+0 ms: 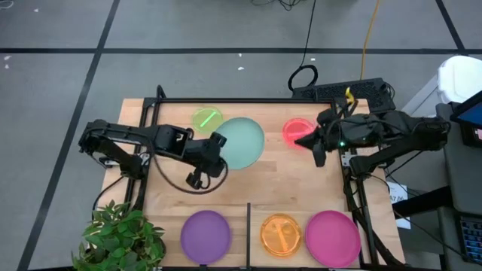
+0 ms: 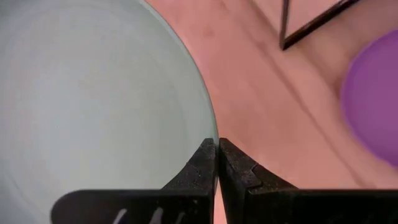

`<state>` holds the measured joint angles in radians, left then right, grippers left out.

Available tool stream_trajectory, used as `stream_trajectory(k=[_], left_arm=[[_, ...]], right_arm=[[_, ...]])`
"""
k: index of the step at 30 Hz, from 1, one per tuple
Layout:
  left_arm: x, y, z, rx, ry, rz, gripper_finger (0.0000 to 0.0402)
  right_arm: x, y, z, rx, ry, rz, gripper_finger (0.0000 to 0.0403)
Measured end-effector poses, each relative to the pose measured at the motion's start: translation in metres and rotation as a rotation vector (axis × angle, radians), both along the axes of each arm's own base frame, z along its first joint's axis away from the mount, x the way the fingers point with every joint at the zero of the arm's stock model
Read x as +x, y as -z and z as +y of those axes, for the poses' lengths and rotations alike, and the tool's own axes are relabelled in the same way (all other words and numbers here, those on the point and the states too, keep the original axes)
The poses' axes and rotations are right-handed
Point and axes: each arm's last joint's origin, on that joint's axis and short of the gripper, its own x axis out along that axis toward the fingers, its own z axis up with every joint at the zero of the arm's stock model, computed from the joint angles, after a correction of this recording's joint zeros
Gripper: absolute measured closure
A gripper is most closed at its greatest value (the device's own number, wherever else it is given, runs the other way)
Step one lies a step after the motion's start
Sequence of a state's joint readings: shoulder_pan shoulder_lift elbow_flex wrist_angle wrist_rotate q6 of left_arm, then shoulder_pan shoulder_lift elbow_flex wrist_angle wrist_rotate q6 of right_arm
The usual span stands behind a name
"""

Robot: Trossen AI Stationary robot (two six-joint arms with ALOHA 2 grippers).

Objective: Place and stack plates onto a shelf
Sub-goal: Stack the blue plate on top of the pink plate on the shelf

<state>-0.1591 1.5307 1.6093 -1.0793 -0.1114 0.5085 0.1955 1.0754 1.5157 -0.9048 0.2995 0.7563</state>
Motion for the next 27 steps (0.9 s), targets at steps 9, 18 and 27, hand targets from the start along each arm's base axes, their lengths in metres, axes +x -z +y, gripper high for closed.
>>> stream_trajectory(k=[9, 18, 27], left_arm=[[0.036, 0.036, 0.009, 0.219, 0.033, 0.094, 0.0396], [0.049, 0.054, 0.014, 0.404, 0.015, 0.154, 0.0396], [0.055, 0.052, 0.017, 0.536, -0.088, 0.101, 0.0386]], right_arm=[[0.033, 0.008, -0.026, -0.190, 0.104, 0.207, 0.0403], [0.065, 0.027, -0.055, -0.482, 0.030, 0.396, 0.0336], [0.095, 0.036, -0.084, -0.592, 0.027, 0.389, 0.0282]])
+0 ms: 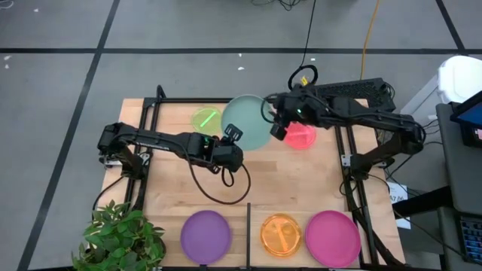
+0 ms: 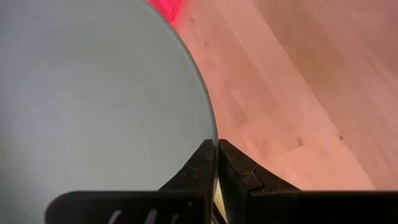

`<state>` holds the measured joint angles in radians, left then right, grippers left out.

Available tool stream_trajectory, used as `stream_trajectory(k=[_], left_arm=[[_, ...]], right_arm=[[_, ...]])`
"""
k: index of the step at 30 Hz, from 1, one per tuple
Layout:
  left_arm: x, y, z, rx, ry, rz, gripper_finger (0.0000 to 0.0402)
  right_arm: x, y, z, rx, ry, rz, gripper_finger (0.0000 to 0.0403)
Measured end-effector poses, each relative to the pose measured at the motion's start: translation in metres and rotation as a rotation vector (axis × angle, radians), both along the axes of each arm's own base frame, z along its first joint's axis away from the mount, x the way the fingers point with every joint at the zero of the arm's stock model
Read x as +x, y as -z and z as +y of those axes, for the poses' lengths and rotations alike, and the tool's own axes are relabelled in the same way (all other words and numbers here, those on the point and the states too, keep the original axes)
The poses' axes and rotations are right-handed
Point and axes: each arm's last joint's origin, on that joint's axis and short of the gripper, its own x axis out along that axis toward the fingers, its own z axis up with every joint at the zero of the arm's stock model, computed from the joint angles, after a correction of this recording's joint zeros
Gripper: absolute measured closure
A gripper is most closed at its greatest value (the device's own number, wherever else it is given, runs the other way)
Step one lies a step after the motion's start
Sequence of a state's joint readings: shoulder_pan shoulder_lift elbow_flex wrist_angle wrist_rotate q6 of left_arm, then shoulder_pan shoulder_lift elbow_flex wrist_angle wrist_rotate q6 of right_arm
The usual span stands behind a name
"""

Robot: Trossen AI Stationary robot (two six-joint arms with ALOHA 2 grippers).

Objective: Place and stack plates onto a shelf
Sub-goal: Stack the blue plate on top of the pink plate on the shelf

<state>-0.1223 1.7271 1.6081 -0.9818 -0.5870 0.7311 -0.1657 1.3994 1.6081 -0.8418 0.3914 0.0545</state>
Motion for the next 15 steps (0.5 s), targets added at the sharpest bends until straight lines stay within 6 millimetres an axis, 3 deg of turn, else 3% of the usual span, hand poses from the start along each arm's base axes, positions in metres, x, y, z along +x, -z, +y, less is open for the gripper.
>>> stream_trajectory(k=[10, 15], left_arm=[[0.001, -0.001, 0.000, 0.018, 0.001, -0.015, 0.0382], [0.001, -0.001, 0.000, 0.039, -0.005, -0.014, 0.0382]], right_arm=[[0.022, 0.021, -0.025, 0.014, 0.041, 0.051, 0.0296], [0.023, 0.021, -0.028, 0.027, 0.069, 0.033, 0.0330]])
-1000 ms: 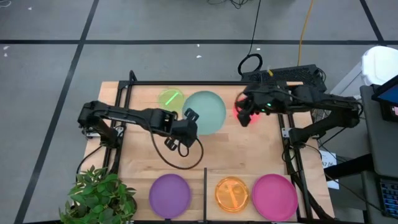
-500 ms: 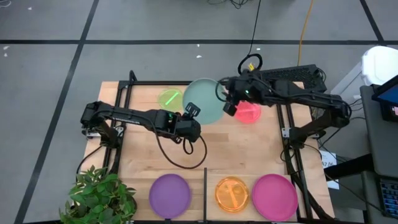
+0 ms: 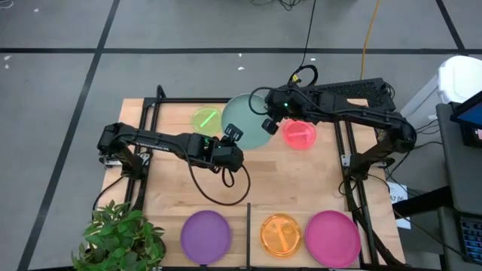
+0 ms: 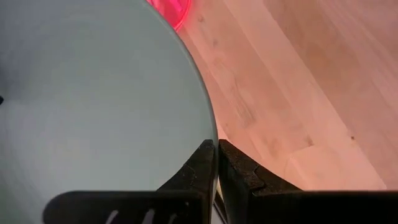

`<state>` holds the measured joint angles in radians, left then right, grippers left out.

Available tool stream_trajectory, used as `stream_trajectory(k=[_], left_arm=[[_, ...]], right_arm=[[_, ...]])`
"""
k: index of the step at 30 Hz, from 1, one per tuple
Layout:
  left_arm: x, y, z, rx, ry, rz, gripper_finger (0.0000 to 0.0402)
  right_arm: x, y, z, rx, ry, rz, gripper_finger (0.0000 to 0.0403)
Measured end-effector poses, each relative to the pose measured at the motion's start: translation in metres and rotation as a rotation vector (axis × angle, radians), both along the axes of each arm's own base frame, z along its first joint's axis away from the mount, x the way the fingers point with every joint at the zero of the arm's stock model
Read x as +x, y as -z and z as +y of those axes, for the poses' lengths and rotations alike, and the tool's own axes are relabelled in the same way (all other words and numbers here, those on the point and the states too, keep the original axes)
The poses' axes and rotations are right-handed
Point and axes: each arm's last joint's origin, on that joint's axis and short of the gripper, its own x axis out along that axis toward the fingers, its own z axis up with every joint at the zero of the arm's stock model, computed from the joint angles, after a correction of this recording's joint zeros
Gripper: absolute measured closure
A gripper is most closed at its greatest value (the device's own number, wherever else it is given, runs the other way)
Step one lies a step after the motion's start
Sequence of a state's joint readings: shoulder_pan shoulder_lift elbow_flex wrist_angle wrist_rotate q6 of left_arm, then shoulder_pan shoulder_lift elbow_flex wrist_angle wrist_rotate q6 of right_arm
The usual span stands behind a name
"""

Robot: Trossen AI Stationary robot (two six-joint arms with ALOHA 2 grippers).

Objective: Place and stack plates onto a shelf
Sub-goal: Stack the blue plate on top of the pink plate on the shelf

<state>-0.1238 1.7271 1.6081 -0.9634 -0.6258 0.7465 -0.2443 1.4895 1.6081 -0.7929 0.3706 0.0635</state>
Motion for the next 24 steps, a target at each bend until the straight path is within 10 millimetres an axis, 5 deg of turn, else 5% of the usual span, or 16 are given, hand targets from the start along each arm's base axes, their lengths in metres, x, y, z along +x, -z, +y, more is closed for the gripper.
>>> stream_trajectory(k=[7, 20, 24], left_arm=[[0.001, -0.001, 0.000, 0.002, 0.004, -0.009, 0.0381], [0.008, -0.003, -0.003, -0.116, -0.056, -0.147, 0.0377], [0.012, -0.008, -0.008, -0.182, -0.051, -0.235, 0.0338]], right_arm=[[0.000, -0.001, -0.004, 0.009, 0.023, -0.022, 0.0395], [-0.001, 0.000, -0.005, 0.050, 0.062, -0.045, 0.0402], [-0.004, 0.000, -0.005, 0.053, 0.066, -0.036, 0.0402]])
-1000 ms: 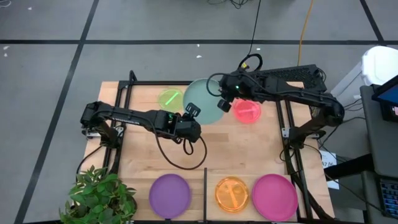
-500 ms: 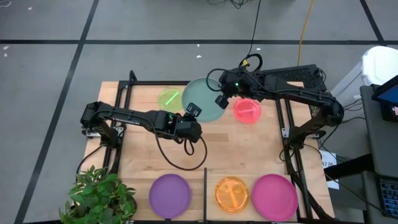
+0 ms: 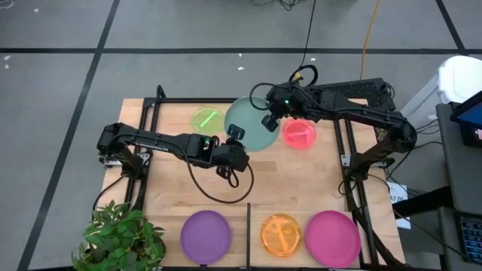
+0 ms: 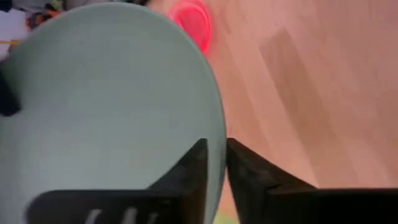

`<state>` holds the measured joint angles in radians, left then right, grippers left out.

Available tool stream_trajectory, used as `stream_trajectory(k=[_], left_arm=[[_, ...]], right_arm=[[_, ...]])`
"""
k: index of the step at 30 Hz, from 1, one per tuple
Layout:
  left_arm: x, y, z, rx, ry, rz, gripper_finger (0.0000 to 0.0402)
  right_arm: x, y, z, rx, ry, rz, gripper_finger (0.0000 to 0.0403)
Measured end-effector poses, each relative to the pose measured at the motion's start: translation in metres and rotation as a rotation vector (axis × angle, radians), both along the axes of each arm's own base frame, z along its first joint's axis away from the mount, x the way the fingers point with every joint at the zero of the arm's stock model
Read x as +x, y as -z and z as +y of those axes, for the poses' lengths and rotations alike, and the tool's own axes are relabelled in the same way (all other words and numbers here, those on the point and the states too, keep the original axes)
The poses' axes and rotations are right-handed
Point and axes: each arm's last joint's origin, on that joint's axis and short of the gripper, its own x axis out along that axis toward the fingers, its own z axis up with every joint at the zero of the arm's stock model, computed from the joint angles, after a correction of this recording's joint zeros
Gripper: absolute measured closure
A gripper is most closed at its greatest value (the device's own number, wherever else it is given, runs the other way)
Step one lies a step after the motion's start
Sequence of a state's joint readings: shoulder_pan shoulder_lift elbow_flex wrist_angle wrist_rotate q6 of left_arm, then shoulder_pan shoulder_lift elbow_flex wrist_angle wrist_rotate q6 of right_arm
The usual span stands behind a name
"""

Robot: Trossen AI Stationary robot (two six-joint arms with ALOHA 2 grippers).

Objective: Place and stack plates onto a shelf
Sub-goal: Stack the blue plate on top of the pink plate on the shelf

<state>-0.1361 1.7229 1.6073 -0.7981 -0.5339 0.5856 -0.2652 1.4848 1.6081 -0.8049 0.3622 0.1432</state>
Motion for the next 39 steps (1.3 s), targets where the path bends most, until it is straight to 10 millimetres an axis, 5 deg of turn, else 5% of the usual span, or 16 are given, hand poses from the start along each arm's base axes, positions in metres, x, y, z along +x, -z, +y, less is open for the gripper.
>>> stream_trajectory(k=[13, 26, 39], left_arm=[[-0.003, -0.007, -0.024, 0.009, -0.255, -0.231, 0.0134], [-0.044, -0.056, -0.031, -0.321, -0.540, -0.636, 0.0126], [-0.056, -0.072, -0.024, -0.377, -0.590, -0.724, 0.0126]], right_arm=[[-0.036, -0.013, -0.009, 0.069, 0.046, 0.018, 0.0403], [-0.093, -0.032, 0.033, 0.154, -0.145, 0.122, 0.0403], [-0.127, -0.029, 0.081, 0.262, -0.324, 0.248, 0.0403]])
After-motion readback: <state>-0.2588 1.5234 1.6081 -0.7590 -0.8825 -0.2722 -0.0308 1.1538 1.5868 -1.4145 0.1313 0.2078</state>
